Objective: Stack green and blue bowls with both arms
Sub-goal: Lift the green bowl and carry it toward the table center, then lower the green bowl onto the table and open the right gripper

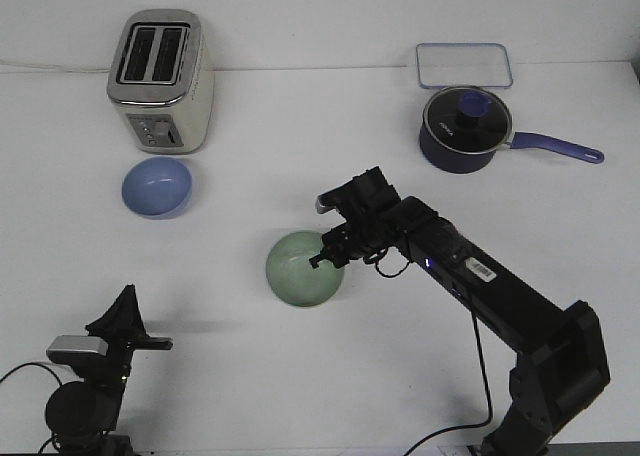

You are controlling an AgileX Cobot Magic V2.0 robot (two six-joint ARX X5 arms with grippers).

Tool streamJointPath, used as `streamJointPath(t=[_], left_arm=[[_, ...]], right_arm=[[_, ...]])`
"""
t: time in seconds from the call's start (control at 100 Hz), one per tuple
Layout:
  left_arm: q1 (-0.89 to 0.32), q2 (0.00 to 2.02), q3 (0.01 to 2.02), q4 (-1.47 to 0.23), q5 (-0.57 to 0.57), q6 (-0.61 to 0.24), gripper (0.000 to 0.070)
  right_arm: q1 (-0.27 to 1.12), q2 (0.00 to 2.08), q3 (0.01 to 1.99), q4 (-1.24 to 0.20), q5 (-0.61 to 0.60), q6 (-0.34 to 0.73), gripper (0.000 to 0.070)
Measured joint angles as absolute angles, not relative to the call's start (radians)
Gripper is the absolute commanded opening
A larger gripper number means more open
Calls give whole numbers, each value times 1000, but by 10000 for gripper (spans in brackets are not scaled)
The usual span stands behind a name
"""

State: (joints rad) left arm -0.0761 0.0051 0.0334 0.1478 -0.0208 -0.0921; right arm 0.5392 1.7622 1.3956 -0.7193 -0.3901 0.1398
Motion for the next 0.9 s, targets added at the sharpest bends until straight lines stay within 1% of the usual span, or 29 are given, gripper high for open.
streamJointPath(t=[0.33, 0.9], left_arm=[[-76, 5, 33, 148, -21, -92, 11], [-76, 5, 33, 148, -21, -92, 11]], right_arm=[[571, 1866, 1393, -706, -389, 147, 0], [595, 1876, 1385, -687, -363, 147, 1]])
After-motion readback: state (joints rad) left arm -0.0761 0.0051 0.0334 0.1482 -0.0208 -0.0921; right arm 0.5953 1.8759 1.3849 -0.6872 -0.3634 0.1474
